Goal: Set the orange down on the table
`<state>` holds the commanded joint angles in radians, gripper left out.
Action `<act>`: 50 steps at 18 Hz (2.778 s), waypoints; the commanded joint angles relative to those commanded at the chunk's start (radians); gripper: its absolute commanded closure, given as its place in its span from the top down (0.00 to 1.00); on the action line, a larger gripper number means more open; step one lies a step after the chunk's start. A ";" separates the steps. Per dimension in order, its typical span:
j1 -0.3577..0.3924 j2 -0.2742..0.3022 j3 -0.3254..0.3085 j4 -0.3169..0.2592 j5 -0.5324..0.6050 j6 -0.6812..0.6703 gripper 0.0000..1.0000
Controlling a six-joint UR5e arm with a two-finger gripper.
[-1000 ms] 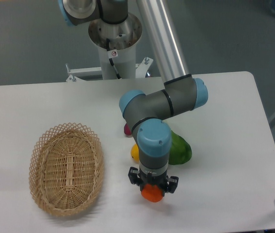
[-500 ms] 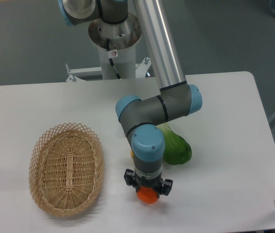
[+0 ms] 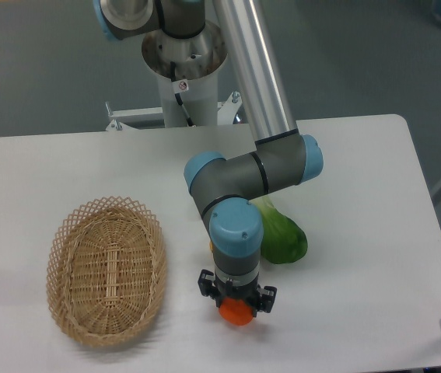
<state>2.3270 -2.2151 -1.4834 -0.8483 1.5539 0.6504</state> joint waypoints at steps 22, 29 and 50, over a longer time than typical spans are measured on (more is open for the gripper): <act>0.098 0.178 0.163 -0.196 0.031 0.239 1.00; 0.169 0.259 0.175 -0.356 0.025 0.444 1.00; 0.236 0.319 0.164 -0.408 -0.012 0.640 1.00</act>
<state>2.5633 -1.8960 -1.3192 -1.2563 1.5417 1.2901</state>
